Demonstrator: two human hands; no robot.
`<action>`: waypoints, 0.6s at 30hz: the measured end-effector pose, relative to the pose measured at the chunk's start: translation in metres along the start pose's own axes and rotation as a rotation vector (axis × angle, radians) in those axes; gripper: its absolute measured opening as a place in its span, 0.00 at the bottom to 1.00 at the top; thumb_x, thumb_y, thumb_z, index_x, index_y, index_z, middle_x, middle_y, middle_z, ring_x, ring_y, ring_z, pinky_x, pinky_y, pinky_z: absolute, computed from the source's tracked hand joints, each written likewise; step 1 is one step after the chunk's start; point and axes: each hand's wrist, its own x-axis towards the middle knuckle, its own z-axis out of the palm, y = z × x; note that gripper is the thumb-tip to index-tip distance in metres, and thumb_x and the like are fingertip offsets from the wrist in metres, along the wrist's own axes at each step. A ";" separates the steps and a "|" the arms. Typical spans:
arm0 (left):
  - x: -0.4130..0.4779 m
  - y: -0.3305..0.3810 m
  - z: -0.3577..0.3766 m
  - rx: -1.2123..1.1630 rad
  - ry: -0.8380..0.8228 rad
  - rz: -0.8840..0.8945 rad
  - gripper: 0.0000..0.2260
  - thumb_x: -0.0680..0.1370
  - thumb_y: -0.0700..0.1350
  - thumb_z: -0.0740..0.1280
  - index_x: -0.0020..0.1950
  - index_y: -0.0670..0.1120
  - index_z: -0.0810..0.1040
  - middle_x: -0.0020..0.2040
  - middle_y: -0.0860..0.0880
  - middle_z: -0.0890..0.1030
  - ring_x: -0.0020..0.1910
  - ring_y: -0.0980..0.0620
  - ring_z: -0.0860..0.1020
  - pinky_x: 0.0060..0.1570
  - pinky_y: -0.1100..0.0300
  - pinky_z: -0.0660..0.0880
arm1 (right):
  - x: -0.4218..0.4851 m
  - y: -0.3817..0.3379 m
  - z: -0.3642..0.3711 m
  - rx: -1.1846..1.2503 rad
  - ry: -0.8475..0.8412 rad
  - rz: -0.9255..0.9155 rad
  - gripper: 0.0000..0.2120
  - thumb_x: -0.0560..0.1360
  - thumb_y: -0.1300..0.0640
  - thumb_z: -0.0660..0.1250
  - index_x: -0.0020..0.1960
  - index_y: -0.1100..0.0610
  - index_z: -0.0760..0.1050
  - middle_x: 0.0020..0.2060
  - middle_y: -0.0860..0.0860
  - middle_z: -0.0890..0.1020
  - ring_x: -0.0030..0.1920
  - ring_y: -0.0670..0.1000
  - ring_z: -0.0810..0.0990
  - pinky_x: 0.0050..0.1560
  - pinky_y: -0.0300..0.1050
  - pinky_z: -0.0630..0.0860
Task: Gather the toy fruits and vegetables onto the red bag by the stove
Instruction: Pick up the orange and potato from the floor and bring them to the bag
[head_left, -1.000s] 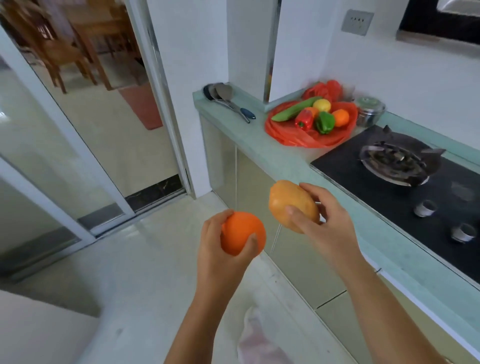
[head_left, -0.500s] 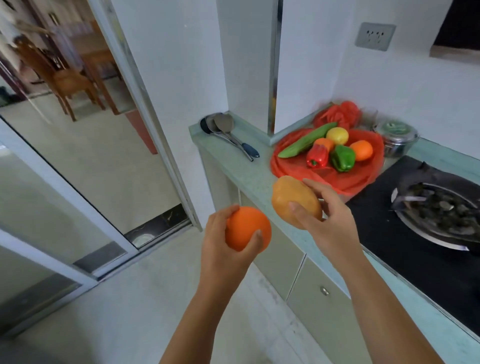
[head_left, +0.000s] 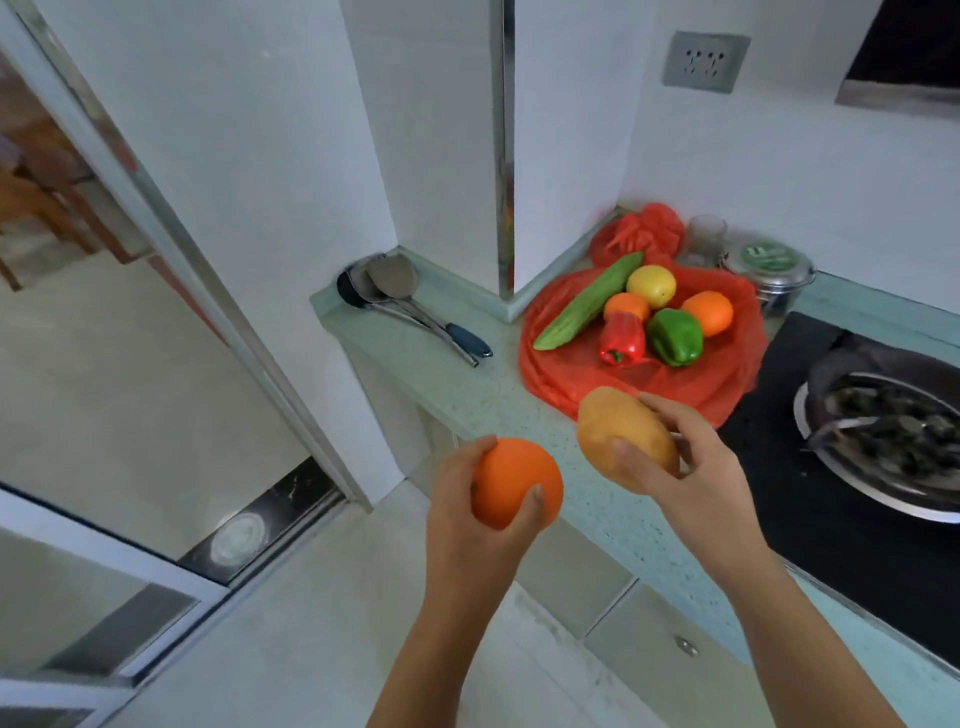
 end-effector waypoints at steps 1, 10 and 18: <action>0.013 -0.004 -0.004 -0.010 -0.015 0.003 0.20 0.64 0.57 0.69 0.54 0.65 0.68 0.56 0.65 0.70 0.55 0.70 0.69 0.47 0.64 0.73 | 0.006 -0.004 0.009 -0.003 0.017 0.003 0.23 0.67 0.51 0.73 0.60 0.45 0.72 0.55 0.43 0.75 0.55 0.46 0.72 0.52 0.42 0.70; 0.144 -0.042 -0.053 -0.058 -0.133 0.061 0.20 0.68 0.50 0.72 0.54 0.66 0.67 0.54 0.67 0.68 0.52 0.69 0.69 0.42 0.70 0.69 | 0.077 -0.049 0.108 -0.045 0.104 0.003 0.23 0.68 0.53 0.73 0.61 0.48 0.72 0.53 0.43 0.76 0.52 0.44 0.73 0.50 0.40 0.69; 0.194 -0.064 -0.030 -0.141 -0.328 0.103 0.22 0.64 0.58 0.69 0.56 0.64 0.69 0.57 0.64 0.70 0.55 0.71 0.69 0.46 0.73 0.71 | 0.092 -0.032 0.117 -0.107 0.281 0.121 0.22 0.67 0.52 0.73 0.60 0.46 0.72 0.52 0.41 0.76 0.52 0.42 0.73 0.50 0.41 0.69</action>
